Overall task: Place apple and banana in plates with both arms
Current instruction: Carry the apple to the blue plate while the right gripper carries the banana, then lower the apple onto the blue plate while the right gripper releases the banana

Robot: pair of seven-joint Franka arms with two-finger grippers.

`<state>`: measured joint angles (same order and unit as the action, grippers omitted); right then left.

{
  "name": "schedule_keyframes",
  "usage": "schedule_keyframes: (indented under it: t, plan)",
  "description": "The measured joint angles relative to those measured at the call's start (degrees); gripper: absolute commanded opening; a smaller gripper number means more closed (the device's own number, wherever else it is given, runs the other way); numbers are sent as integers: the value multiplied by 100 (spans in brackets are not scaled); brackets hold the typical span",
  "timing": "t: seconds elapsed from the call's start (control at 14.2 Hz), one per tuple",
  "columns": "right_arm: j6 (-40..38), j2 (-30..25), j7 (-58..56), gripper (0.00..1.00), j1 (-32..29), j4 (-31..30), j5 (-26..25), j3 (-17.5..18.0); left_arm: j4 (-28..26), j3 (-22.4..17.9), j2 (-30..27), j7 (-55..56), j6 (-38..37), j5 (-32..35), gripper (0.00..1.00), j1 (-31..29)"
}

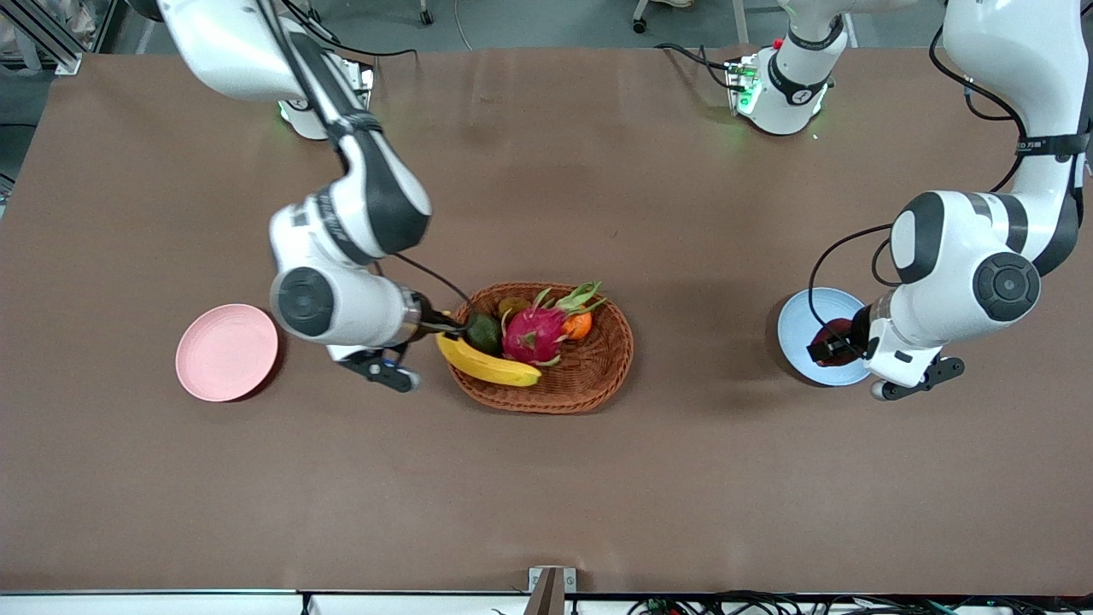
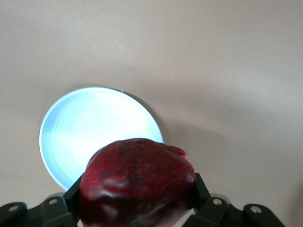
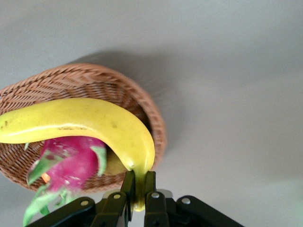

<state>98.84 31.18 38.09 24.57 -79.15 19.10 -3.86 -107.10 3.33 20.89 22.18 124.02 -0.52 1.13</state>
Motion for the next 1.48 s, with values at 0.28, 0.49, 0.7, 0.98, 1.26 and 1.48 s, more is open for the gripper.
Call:
schedule_keyframes:
  t: [0.28, 0.49, 0.7, 0.98, 1.26, 1.48]
  plan:
    - [-514, -222, -1338, 0, -1278, -135, -224, -62, -651, 0, 148, -202, 878, 33, 55, -171]
    - [-497, -229, -2326, 0, -2127, -466, -506, -72, -919, 1, 190, -204, 1101, 334, 55, -278]
    - [-340, -232, -3240, 0, -2925, -745, -614, -79, -1059, 2, 195, -207, 1173, 413, 56, -379]
    - [201, -232, -4460, 0, -3826, -1315, -627, -77, -1258, 6, 260, -207, 1441, 417, 60, -407]
    - [399, -233, -4818, 1, -4189, -1682, -627, -69, -1334, 6, 324, -207, 1579, 417, 93, -450]
    - [689, -236, -4925, 3, -4234, -1975, -627, -66, -1330, 7, 318, -207, 1627, 417, 100, -452]
